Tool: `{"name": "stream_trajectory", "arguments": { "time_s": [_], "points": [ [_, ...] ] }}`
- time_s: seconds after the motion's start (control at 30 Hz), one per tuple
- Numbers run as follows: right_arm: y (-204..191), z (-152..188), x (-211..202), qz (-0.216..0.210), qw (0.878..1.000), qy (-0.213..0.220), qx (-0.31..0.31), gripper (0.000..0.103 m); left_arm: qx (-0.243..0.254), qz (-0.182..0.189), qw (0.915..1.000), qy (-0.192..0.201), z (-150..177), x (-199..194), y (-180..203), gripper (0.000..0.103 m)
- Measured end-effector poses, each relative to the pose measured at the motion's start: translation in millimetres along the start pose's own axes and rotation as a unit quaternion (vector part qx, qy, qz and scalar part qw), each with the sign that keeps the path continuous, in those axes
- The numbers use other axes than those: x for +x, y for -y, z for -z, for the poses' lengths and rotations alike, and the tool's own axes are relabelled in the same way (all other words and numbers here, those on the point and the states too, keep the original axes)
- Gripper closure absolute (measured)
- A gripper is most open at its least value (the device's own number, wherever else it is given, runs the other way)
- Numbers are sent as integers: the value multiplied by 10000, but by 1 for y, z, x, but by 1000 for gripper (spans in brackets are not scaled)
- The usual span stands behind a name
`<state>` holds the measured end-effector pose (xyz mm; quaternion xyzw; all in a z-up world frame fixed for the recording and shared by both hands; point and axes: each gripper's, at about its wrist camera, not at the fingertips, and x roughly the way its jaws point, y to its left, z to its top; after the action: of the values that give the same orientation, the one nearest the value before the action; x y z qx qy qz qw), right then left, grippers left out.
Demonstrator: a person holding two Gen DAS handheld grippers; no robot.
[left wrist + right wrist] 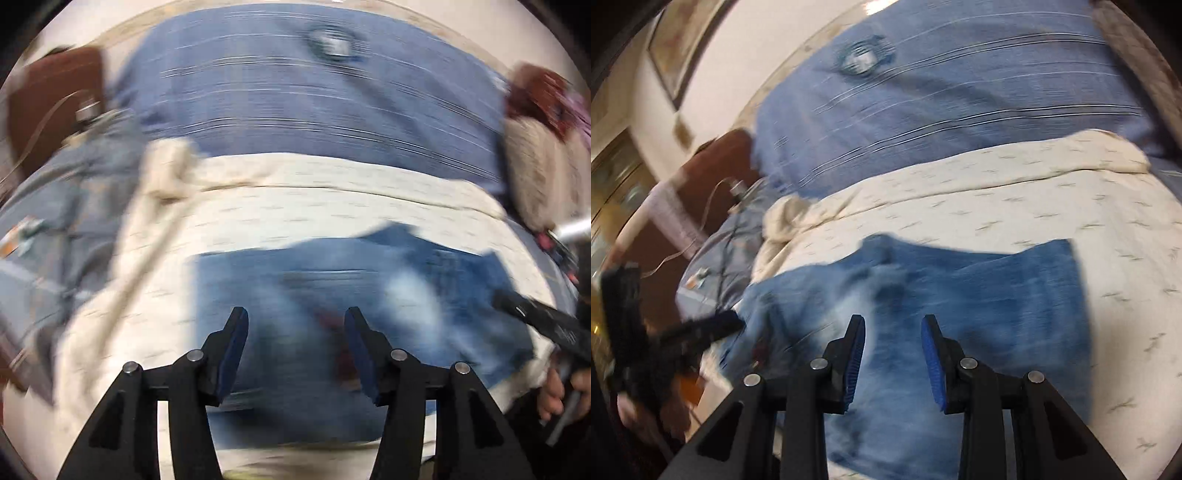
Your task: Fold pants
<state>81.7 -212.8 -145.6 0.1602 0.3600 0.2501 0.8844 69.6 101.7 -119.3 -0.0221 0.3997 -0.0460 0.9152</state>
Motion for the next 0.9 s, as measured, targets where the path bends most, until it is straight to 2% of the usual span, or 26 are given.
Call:
{"name": "stream_trajectory", "arguments": {
  "time_s": [0.07,0.17,0.23,0.27,0.33,0.47,0.53,0.6,0.67,0.7,0.73,0.83,0.9],
  "points": [
    [-19,7,11,-57,9995,-161,-250,68,-337,-97,9993,-89,5,1,-32,47],
    [-37,20,27,219,9978,-403,-476,68,-752,-123,9968,-228,13,6,-62,45],
    [-37,30,43,479,9946,-805,-439,68,-867,-13,9957,-320,17,16,-71,29],
    [-36,34,51,632,9920,-990,-460,67,-861,23,9955,-398,18,22,-68,26],
    [-36,35,48,733,9913,-922,-592,67,-858,88,9943,-621,25,40,-63,26],
    [-24,30,36,363,9959,-801,-202,67,-1101,374,9873,-1084,39,79,-63,21],
    [-20,26,26,285,9978,-591,-108,67,-1437,501,9825,-1071,44,84,-69,14],
    [-17,24,18,245,9988,-412,-54,67,-1658,703,9784,-1017,43,84,-73,14],
    [-15,21,14,285,9991,-304,-5,67,-1691,918,9761,-1014,41,85,-71,16],
    [-13,20,15,319,9991,-284,30,67,-1681,999,9758,-979,41,86,-70,21],
    [-12,18,16,346,9990,-273,60,67,-1634,1071,9760,-958,42,87,-68,37],
    [-6,15,16,408,9987,-238,171,67,-1622,1117,9765,-876,43,89,-69,55],
    [-3,13,15,401,9987,-223,223,67,-1916,1282,9691,-882,43,89,-79,56]
  ]
}}
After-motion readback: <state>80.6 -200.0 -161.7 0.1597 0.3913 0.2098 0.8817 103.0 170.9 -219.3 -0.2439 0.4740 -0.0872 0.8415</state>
